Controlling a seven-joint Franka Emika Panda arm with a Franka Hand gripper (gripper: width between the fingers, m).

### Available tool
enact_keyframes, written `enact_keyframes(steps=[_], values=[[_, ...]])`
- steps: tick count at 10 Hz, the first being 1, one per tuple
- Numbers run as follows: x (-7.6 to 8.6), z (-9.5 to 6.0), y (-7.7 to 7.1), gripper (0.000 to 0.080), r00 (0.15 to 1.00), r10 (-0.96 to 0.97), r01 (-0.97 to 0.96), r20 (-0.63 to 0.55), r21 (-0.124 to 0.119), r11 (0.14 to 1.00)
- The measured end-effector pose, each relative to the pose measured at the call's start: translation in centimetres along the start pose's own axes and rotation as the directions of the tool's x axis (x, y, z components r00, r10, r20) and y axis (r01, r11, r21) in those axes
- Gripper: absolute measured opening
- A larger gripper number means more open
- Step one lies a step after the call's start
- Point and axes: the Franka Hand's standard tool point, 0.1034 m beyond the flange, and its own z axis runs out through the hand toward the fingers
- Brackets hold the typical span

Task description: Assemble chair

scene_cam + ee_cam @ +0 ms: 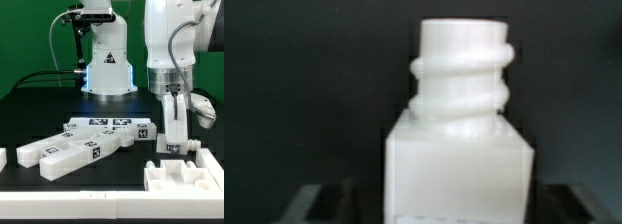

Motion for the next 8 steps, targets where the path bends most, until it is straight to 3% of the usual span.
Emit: enact_keyframes(steps=[1, 3, 5, 8], values=[[0.0, 0.0, 0.0, 0.0265, 1.0, -0.001, 0.001, 0.0, 0.0, 1.0], [0.0, 0.0, 0.0, 0.0265, 1.0, -0.018, 0.018, -0.001, 0.0, 1.0], [-0.8, -0.9, -0.1, 0.0265, 0.983, -0.183, 0.183, 0.004, 0.006, 0.983], [-1.8, -0.7, 1.8, 0.0265, 0.919, -0.395, 0.394, -0.001, -0.014, 0.919]])
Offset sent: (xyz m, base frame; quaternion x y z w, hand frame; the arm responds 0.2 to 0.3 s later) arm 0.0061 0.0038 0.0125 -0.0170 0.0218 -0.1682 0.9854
